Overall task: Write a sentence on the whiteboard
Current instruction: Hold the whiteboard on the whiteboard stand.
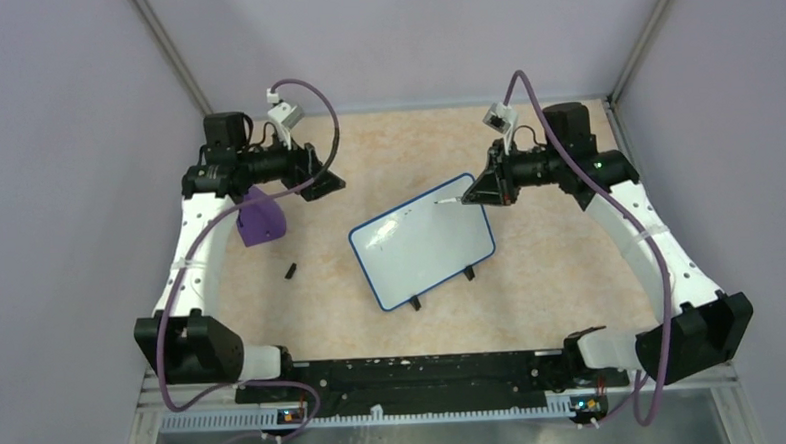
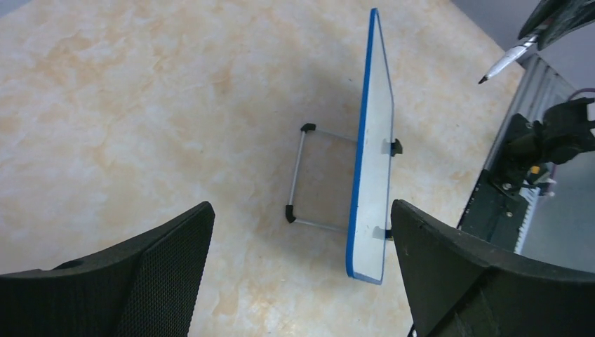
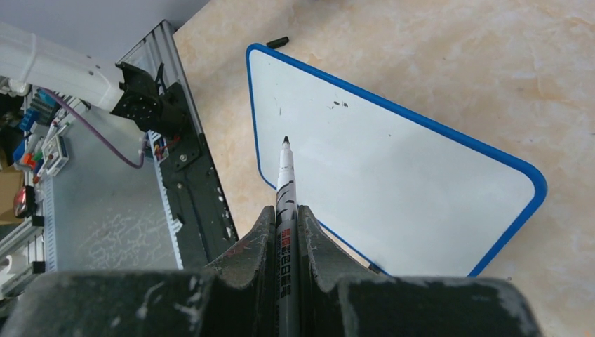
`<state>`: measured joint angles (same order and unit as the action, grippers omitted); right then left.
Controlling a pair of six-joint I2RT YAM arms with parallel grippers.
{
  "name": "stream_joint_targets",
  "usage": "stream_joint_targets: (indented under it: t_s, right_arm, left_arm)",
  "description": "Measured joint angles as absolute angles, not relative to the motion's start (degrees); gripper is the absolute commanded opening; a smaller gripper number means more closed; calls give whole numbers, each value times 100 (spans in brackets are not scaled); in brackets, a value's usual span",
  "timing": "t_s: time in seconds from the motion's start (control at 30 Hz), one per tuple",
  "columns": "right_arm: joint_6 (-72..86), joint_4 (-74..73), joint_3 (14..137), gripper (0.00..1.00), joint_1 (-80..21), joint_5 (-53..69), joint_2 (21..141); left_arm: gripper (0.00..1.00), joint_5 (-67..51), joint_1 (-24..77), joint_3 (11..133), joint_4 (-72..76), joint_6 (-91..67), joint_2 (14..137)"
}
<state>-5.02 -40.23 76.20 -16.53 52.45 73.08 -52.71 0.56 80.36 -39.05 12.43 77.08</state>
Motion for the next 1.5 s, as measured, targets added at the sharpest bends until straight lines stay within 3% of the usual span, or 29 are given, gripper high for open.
stream_joint_targets:
  t_s: [0.27,0.37,0.83,1.27,1.5]
  right_arm:
    - [-539,-3916,7612,0,-2115,5072,7441]
    - [-539,-3879,7612,0,-2246,5048,7450]
    - [-672,-3677,7612,0,-2646,5061,7481]
    - [-1041,-3308,7157,0,-3297,4488,7474]
    - [-1299,-3140,7122,0,-3820,3979,7491]
  left_arm:
    - [99,-5920,351,7489,-3850,1256,8125]
    - [94,-5940,626,7334,-3861,1288,8128]
    - [66,-6114,1363,7317,-4042,1667,8554]
    - [25,-6104,1605,7649,-4215,1828,9334]
    - [14,-6173,1776,7944,-4381,1949,9642]
